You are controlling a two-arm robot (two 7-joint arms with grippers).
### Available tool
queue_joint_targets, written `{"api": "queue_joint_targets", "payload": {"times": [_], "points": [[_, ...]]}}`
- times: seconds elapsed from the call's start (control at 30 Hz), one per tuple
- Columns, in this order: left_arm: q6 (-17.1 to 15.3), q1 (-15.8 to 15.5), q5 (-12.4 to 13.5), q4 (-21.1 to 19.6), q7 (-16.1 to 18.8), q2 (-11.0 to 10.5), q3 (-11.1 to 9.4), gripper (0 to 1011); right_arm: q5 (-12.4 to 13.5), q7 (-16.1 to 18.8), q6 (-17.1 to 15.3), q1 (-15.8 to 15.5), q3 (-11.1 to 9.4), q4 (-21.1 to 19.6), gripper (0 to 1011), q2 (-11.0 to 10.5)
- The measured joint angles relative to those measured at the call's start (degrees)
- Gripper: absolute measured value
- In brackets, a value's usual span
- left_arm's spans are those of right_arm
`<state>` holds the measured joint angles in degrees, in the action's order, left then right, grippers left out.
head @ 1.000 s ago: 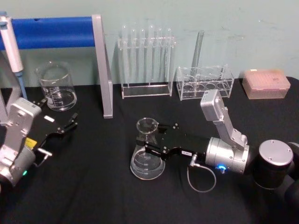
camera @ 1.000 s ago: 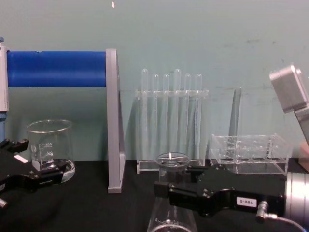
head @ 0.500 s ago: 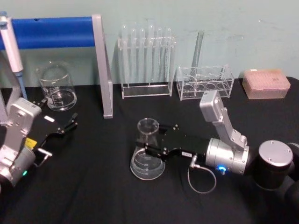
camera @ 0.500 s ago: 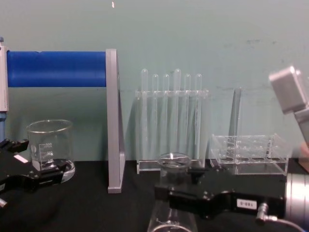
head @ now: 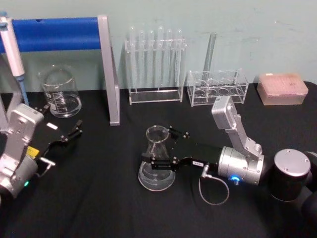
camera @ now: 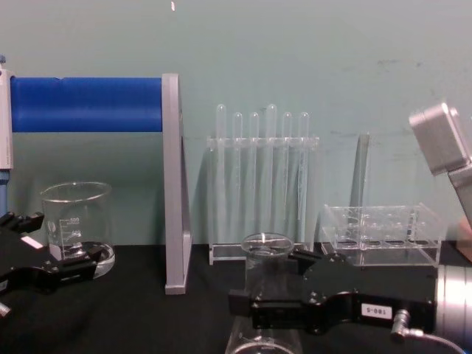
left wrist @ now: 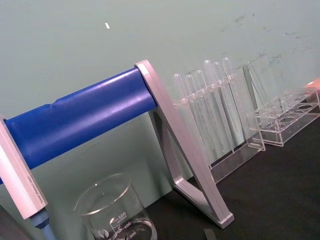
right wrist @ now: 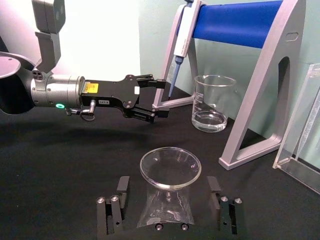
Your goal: Grasp the erlenmeyer flask with one hand, shake it three times, then place it back.
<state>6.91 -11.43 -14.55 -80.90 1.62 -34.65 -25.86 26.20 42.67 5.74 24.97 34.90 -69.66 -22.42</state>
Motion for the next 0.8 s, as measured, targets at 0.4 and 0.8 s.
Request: {"api": "queue_joint_targets", "payload": {"times": [0.4, 0.8], "points": [[0.0, 0.0, 0.0, 0.0, 0.0, 0.0, 0.0, 1001, 0.07, 0.01, 0.05, 0.0, -0.02, -0.01, 1000, 0.0], [0.0, 0.0, 0.0, 0.0, 0.0, 0.0, 0.0, 1001, -0.12, -0.08, 0.03, 0.0, 0.06, -0.19, 1000, -0.16]]}}
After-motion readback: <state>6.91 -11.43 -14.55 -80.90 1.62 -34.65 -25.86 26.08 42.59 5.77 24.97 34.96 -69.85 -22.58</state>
